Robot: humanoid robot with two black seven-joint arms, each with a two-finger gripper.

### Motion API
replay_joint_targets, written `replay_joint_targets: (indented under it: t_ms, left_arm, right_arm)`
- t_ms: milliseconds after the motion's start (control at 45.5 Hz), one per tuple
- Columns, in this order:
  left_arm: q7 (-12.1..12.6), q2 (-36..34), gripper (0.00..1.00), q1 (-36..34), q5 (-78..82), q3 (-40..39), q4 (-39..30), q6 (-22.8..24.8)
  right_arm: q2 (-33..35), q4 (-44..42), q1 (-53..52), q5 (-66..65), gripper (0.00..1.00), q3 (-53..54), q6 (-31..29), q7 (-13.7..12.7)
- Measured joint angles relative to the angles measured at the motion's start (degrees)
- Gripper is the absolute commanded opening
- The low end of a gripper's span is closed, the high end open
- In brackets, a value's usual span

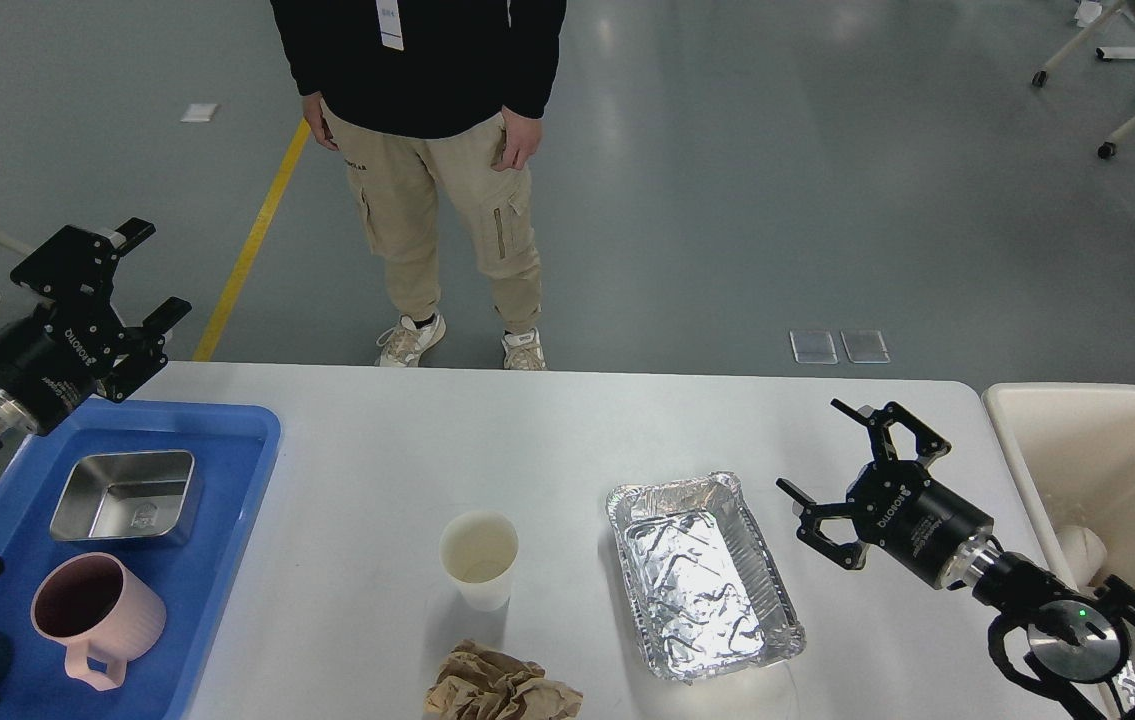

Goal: Tidy desktop

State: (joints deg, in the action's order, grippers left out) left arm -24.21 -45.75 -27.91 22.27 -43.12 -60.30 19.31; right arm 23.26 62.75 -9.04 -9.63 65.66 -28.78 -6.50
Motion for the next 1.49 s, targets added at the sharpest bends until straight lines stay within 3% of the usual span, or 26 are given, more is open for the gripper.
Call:
replay_joint_targets:
  t_ms: [351,549,812,1010,1098,1493]
  left_arm:
    - [5.28,11.67,0.97,9.07,-5.73,-15.98,0.60,1.77]
    - [6.51,15.89,0.97,10.37,-6.09,-17.26,2.38,0.22]
    - [7.66,17.26,0.97,10.51,-8.02,-17.82,3.97,3.82]
    - [14.76,19.57,0.97,10.92,-14.66,-20.63,3.99,4.02]
    - [16.68,19.77,0.97,11.26,-15.48,-22.11,3.89,4.07]
    - [17.53,19.70,0.97,14.29,-15.84,-23.13,3.45,5.63]
  right_arm:
    - [0.20,-0.31,0.07,-0.29,1.00,0.03,0.03,0.00]
    - [0.55,-0.21,0.06,-0.30,1.00,0.36,0.43,0.00]
    - [1.19,-0.09,0.25,-0.31,1.00,0.61,0.48,0.00]
    - [1.24,-0.09,0.24,-0.31,1.00,0.60,0.48,0.00]
    - [1.51,-0.09,0.19,-0.30,1.00,0.55,0.70,0.00]
    - [3.20,-0.11,0.07,-0.03,1.00,1.69,7.24,0.35]
